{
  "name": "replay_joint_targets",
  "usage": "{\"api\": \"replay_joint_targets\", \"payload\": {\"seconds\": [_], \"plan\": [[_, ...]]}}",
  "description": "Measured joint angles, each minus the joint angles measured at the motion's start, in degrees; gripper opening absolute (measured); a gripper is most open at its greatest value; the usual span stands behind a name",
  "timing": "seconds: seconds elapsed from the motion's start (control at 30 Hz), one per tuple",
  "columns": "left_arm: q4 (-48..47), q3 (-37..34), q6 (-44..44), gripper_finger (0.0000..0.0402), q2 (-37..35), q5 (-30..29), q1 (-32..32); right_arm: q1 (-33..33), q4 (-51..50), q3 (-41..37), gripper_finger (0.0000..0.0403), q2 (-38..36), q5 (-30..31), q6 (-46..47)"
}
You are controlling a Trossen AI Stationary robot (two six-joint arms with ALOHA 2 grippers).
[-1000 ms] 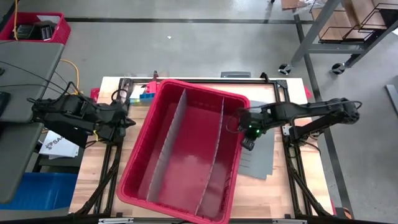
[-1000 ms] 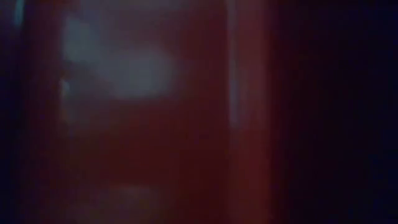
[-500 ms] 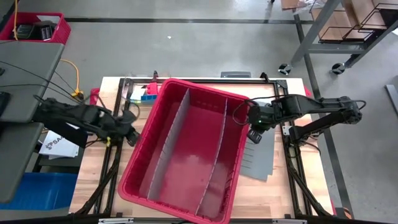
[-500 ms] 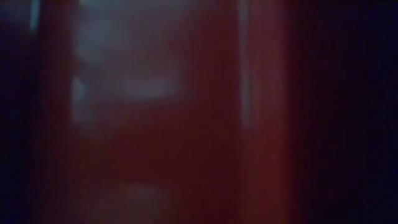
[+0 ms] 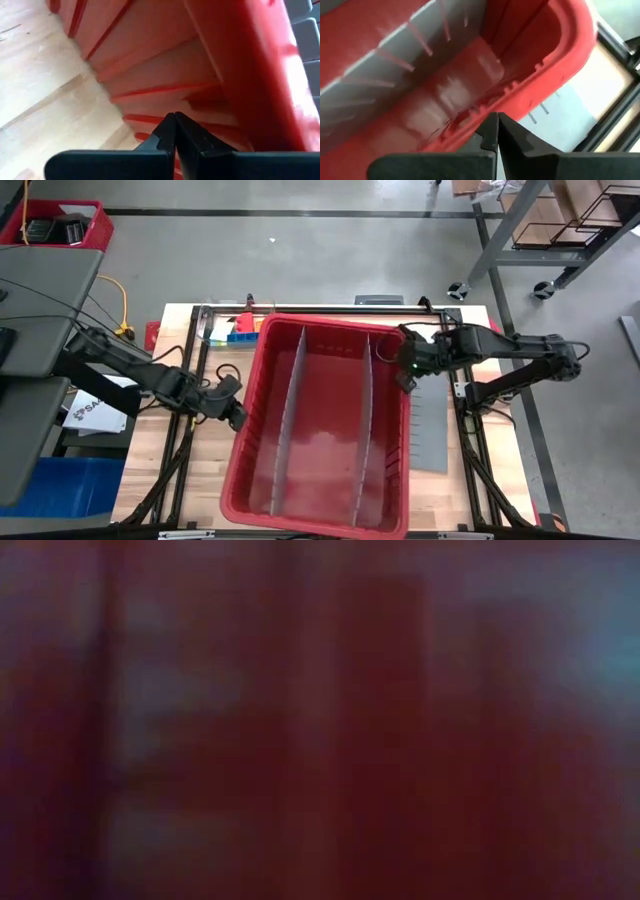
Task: Sort blocks
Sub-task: Assemble the bin divider into the red bin
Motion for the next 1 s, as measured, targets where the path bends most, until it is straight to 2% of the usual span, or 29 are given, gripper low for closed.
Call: {"api": "replay_joint_targets", "payload": {"seconds": [0.13,0.23,0.33,0.4,0.47,0.57,0.63,0.77,0.9,1.0], "plan": [[3.59,0.01,-0.02,0.0,1.98,-0.17,0.04,-4.54,2.68,0.0,0.0,1.61,0.53,-5.88],[5.63,0.01,-0.04,0.0,2.27,-0.72,-0.04,-7.11,10.26,-0.11,0.0,2.46,0.65,-11.0],[6.8,0.01,-0.04,0.0,1.36,-3.92,0.23,-9.21,16.48,0.87,0.0,2.08,-1.19,-16.39],[6.87,0.26,-0.48,0.0,0.23,-4.21,0.49,-10.3,16.76,3.18,0.0,1.68,-3.73,-17.5],[5.5,0.66,-0.51,0.0,-1.07,-4.27,0.38,-10.58,11.63,6.26,0.0,1.25,-4.67,-17.8],[1.77,2.01,-0.52,0.0,-3.19,-7.42,0.35,-10.55,2.09,11.66,0.0,0.29,-2.11,-14.96],[-0.36,2.84,-0.63,0.0,-4.68,-10.52,0.46,-10.94,-3.86,14.14,0.0,-0.58,-0.5,-9.02],[-2.28,5.24,0.97,0.0,-6.63,-17.26,1.81,-13.83,-13.02,14.49,0.0,-2.67,-3.6,0.7],[-9.67,8.75,6.32,0.0,-6.85,-23.78,7.47,-14.83,-12.03,8.74,0.0,-5.79,-7.46,3.34],[-19.11,9.39,6.64,0.0,-6.49,-21.81,15.09,-14.8,-9.23,4.27,0.0,-7.61,-9.81,5.37]]}}
